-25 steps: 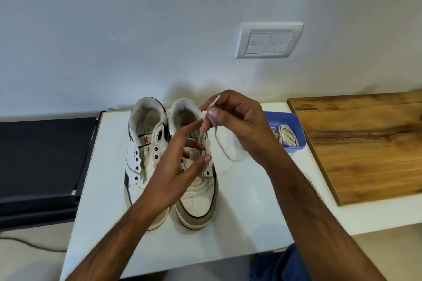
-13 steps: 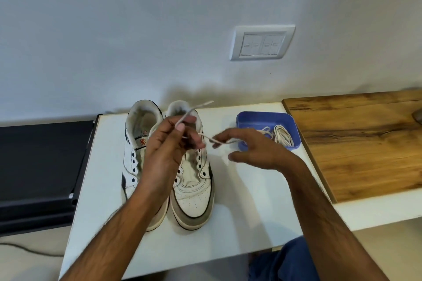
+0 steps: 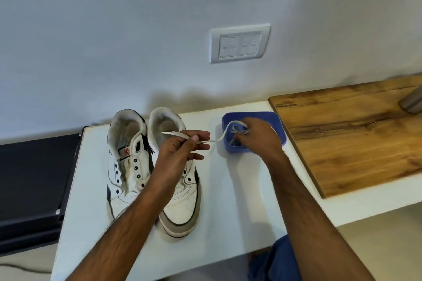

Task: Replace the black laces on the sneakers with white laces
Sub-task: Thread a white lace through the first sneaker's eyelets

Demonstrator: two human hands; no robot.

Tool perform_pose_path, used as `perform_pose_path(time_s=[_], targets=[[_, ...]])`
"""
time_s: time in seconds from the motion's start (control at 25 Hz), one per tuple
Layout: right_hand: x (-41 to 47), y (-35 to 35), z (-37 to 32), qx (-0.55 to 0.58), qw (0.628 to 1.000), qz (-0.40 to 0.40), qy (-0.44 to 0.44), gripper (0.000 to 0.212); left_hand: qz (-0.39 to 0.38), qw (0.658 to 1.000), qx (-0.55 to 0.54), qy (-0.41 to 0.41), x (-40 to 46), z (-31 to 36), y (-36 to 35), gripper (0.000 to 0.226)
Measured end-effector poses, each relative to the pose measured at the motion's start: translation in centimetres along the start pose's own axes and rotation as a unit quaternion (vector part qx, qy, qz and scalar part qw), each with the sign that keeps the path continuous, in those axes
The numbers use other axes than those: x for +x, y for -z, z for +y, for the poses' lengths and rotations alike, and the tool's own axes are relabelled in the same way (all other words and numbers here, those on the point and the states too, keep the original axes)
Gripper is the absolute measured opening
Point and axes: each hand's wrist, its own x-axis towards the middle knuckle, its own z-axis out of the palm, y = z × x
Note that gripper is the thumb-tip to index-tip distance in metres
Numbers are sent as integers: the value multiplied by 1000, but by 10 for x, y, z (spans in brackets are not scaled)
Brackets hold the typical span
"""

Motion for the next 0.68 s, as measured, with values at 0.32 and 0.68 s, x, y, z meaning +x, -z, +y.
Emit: perform_pose_path(time_s=[0.32,0.68], targets=[[6,-3,1,-12,1000,16,-8,21,-28,999,23,15,1,-1,-12,25],[-59,84,-64,440,870,-111,195,22,35,996,-25,-74,-43,48,30,27]])
